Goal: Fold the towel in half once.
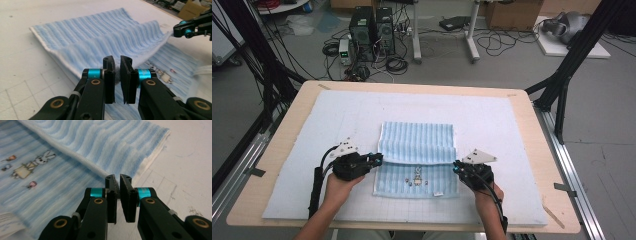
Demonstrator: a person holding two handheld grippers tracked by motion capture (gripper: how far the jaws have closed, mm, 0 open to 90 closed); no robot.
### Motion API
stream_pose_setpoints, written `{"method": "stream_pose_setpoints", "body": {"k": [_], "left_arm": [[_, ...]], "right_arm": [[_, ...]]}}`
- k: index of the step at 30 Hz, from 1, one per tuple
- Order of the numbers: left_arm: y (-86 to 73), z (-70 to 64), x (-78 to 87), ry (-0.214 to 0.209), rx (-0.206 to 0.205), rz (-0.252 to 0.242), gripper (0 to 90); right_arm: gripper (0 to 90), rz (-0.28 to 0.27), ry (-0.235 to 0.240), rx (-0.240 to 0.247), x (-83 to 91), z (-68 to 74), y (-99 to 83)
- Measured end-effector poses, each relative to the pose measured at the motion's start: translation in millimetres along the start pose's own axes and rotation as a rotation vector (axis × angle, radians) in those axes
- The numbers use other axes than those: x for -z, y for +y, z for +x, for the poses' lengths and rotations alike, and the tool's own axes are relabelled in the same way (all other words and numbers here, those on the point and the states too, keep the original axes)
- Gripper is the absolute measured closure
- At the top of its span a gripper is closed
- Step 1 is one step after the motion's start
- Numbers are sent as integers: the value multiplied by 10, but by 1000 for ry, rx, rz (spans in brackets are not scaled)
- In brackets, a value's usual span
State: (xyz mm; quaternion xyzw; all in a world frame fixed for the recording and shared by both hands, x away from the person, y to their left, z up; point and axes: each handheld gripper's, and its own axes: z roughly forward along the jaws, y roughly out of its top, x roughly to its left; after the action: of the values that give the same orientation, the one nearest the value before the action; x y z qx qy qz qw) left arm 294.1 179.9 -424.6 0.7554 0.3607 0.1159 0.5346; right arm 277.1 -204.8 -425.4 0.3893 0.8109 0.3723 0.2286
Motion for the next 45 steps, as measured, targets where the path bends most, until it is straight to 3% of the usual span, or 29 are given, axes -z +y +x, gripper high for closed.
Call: {"method": "stream_pose_setpoints", "body": {"k": [10,22,37,39,42,45], "left_arm": [[-180,-126,173,-60,27,13,820],[-377,-243,282,-108,27,51,819],[-512,-285,373,-166,27,110,816],[-496,-280,385,-155,25,104,756],[-428,-237,414,-134,31,65,571],[-313,-180,409,-106,23,9,543]], "right_arm": [[841,-26,26,33,250,160,-109],[841,-13,34,77,475,345,-246],[836,10,60,61,516,490,-485],[791,7,57,58,534,495,-484],[676,-41,49,28,599,459,-439],[632,-86,28,5,632,393,-338]]}}
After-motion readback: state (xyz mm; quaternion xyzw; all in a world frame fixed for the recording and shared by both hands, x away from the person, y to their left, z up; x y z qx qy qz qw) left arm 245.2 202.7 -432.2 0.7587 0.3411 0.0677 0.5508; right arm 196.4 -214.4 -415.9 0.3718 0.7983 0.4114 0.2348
